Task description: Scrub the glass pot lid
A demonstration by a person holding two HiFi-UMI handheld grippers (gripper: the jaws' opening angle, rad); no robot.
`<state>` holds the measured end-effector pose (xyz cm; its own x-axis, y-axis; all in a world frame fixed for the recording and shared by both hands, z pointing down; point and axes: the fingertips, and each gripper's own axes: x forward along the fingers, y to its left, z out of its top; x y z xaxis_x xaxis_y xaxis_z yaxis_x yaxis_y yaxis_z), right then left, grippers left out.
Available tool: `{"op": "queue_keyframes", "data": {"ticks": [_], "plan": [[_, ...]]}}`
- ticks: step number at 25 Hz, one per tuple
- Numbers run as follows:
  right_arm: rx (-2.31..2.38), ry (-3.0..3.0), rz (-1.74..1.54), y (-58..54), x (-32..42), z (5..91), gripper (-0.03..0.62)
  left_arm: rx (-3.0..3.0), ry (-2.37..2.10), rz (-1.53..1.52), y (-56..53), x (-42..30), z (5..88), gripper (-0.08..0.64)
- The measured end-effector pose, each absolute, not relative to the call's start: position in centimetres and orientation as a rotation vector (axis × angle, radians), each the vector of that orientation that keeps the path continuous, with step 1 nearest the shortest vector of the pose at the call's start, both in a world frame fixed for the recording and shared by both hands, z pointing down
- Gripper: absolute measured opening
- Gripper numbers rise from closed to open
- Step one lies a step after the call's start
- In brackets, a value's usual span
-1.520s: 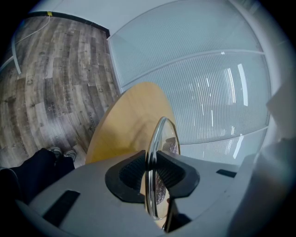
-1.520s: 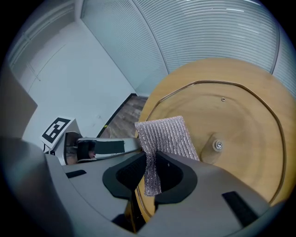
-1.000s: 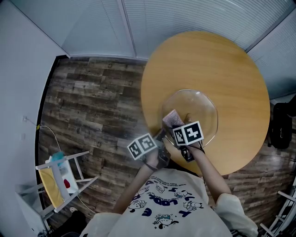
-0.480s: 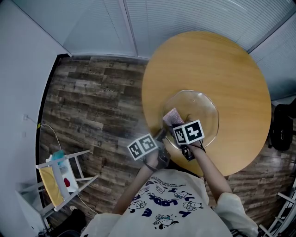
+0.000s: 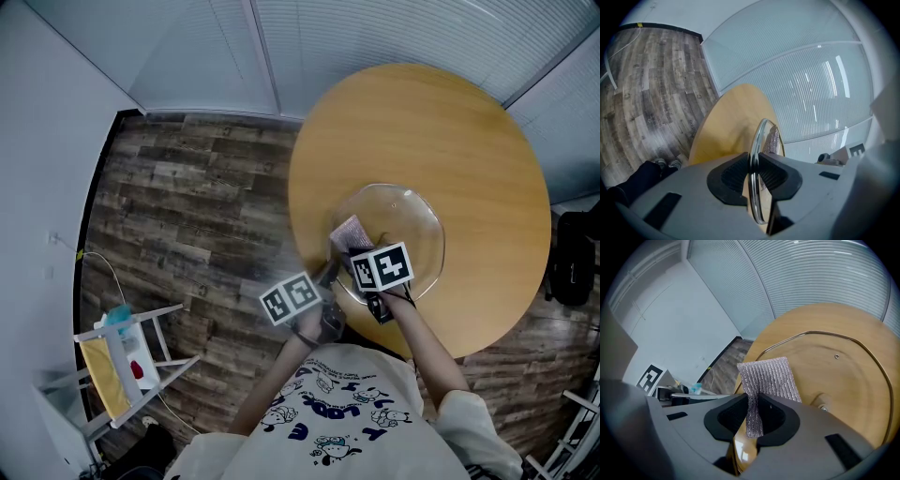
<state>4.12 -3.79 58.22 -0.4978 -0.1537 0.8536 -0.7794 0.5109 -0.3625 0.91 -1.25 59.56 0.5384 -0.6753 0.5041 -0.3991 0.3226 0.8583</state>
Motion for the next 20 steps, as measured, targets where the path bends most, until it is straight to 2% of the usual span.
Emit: {"op": "queue_keyframes", "data": {"ticks": [20], "plan": [[0.869, -2.011, 0.941, -5.9, 3.5, 58.0, 0.075, 1.299, -1.056, -0.225, -1.4, 1.1, 59.5, 0.071]]}}
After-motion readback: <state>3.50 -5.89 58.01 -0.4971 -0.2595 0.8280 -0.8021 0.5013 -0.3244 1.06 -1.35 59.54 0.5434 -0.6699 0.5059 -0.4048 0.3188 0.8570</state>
